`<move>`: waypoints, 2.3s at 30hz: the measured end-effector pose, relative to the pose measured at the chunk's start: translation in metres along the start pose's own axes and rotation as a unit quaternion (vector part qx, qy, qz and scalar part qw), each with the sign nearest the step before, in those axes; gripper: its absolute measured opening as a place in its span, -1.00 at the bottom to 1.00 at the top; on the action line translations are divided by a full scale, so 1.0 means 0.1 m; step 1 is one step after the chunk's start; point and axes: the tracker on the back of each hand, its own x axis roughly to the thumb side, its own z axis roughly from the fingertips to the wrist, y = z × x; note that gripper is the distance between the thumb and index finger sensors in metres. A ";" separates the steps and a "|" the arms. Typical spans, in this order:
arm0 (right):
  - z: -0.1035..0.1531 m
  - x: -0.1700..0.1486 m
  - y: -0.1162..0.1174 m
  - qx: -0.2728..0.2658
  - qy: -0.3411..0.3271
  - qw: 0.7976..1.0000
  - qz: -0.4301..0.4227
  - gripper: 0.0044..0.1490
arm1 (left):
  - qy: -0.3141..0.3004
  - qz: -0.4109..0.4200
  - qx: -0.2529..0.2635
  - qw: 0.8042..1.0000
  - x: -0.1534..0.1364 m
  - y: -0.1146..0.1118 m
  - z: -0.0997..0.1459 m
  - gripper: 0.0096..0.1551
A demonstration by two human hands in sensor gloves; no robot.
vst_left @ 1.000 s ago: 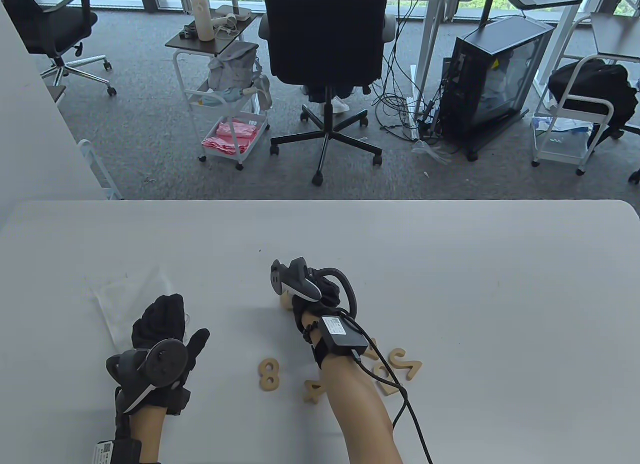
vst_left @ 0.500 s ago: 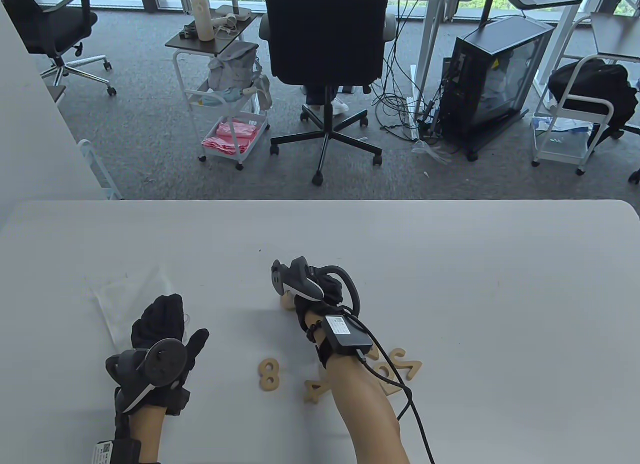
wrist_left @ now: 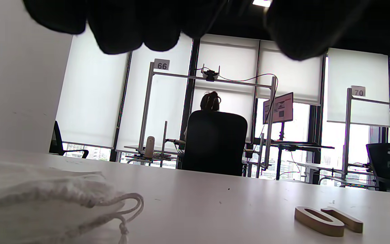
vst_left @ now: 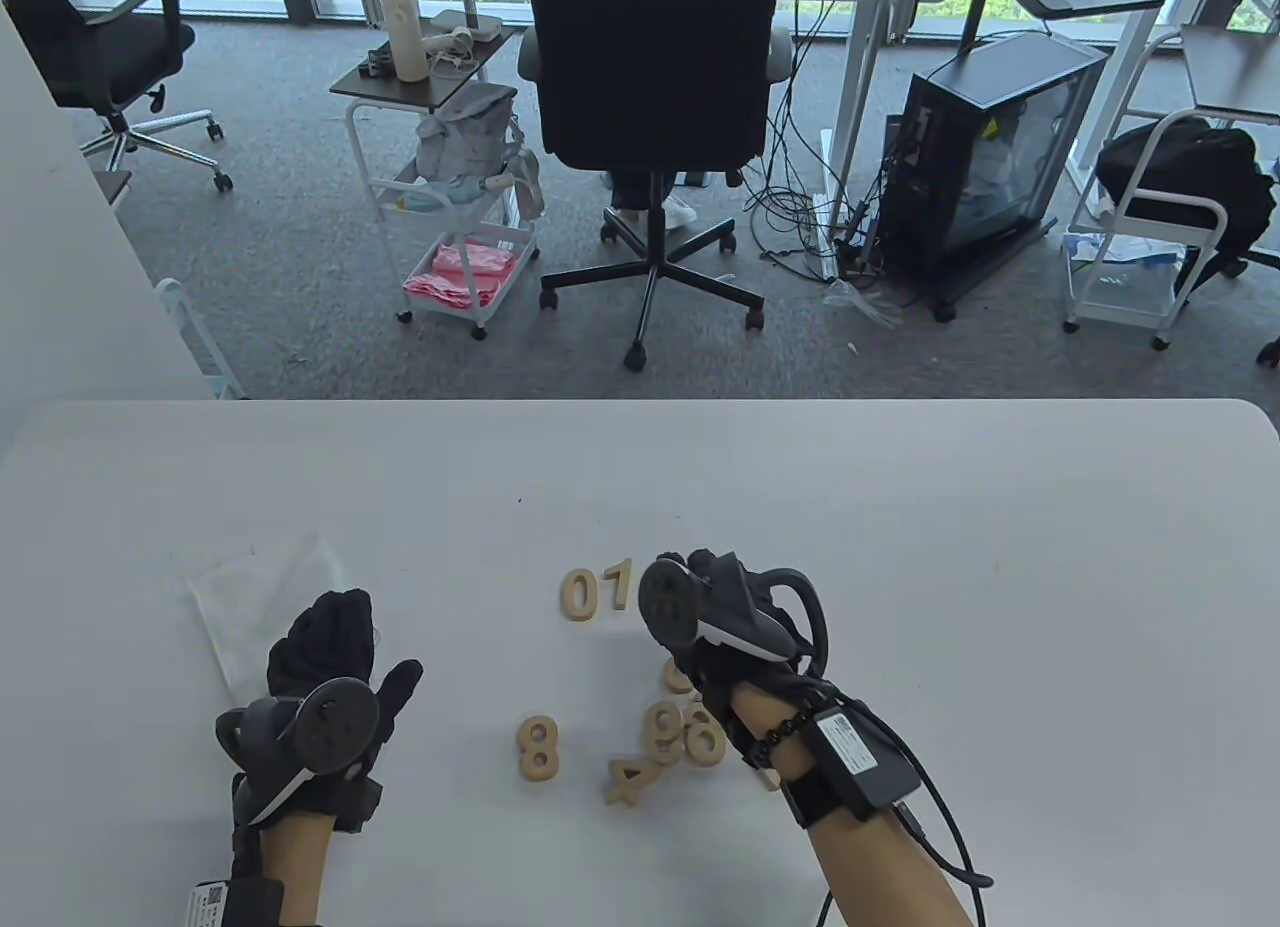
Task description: Empty bag and arrange number blocks in order
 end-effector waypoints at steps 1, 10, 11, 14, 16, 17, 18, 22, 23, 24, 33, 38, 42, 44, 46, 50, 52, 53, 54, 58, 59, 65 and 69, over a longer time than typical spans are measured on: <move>0.09 -0.05 -0.01 0.000 -0.003 1.000 -0.008 -0.16 | -0.001 -0.001 0.001 1.000 0.00 0.00 0.00 0.04; 0.62 -0.50 0.07 -0.001 0.025 1.000 -0.015 -0.18 | -0.002 0.000 -0.002 1.000 0.01 -0.02 0.00 0.03; 0.67 -0.56 0.09 0.002 0.030 0.999 -0.010 -0.18 | -0.002 -0.002 -0.004 1.000 0.02 -0.03 0.00 0.03; 0.75 -0.69 0.16 0.018 0.044 0.999 -0.012 -0.19 | -0.003 -0.003 -0.006 1.000 0.02 -0.03 0.00 0.04; 0.78 -0.77 0.23 0.045 0.046 0.998 -0.009 -0.21 | -0.003 -0.004 -0.007 1.000 0.02 -0.03 0.00 0.03; 0.79 -0.82 0.30 0.066 0.045 0.997 -0.006 -0.18 | -0.002 -0.004 -0.007 1.000 0.02 -0.03 0.00 0.04; 0.79 -0.85 0.36 0.088 0.047 0.995 -0.005 -0.14 | -0.002 -0.005 -0.007 1.000 0.02 -0.03 0.00 0.04; 0.81 -0.89 0.57 0.119 0.035 0.992 -0.003 -0.11 | -0.003 -0.008 -0.011 1.000 0.03 -0.04 0.00 0.04; 0.79 -0.90 0.61 0.138 0.036 0.990 0.005 -0.08 | -0.004 -0.009 -0.013 1.000 0.03 -0.05 -0.01 0.04; 0.78 -0.91 0.66 0.156 0.041 0.987 0.022 -0.06 | -0.005 -0.012 -0.013 1.000 0.04 -0.05 -0.01 0.04; 0.65 -0.89 0.92 0.206 0.040 0.976 0.054 0.00 | -0.001 -0.017 -0.014 1.000 0.03 -0.05 0.00 0.04; 0.61 -0.87 0.99 0.212 0.039 0.974 0.067 -0.03 | 0.000 -0.019 -0.014 1.000 0.03 -0.06 -0.01 0.04; 0.62 -0.87 1.02 0.202 0.047 0.975 0.081 -0.03 | 0.002 -0.020 -0.014 1.000 0.03 -0.05 0.00 0.04; 0.62 -0.88 1.03 0.199 0.051 0.975 0.087 -0.03 | 0.005 -0.018 -0.014 1.000 0.02 -0.05 0.00 0.04; 0.62 -0.87 1.03 0.197 0.055 0.975 0.084 -0.04 | 0.007 -0.018 -0.015 1.000 0.01 -0.05 0.01 0.04; 0.63 -0.86 1.02 0.190 0.057 0.976 0.094 -0.05 | 0.007 -0.018 -0.015 1.000 0.01 -0.05 0.01 0.04; 0.63 -0.86 1.01 0.188 0.058 0.976 0.093 -0.05 | 0.007 -0.019 -0.015 1.000 0.01 -0.06 0.01 0.04; 0.62 -0.86 1.01 0.185 0.058 0.977 0.093 -0.05 | 0.007 -0.019 -0.015 1.000 0.01 -0.06 0.01 0.04; 0.62 -0.86 1.01 0.183 0.058 0.977 0.093 -0.05 | 0.007 -0.019 -0.015 1.000 0.01 -0.05 0.01 0.04; 0.61 -0.87 0.99 0.166 0.053 0.979 0.110 -0.05 | 0.010 -0.017 -0.014 1.000 0.00 -0.05 0.02 0.04; 0.60 -0.87 0.99 0.163 0.051 0.979 0.108 -0.05 | 0.010 -0.017 -0.014 1.000 0.00 -0.06 0.02 0.04; 0.60 -0.89 0.99 0.149 0.050 0.983 0.099 -0.07 | 0.011 -0.017 -0.014 1.000 -0.01 -0.06 0.02 0.04; 0.62 -1.00 0.94 0.131 0.068 0.988 0.039 -0.07 | 0.013 -0.015 -0.013 1.000 -0.02 -0.06 0.02 0.04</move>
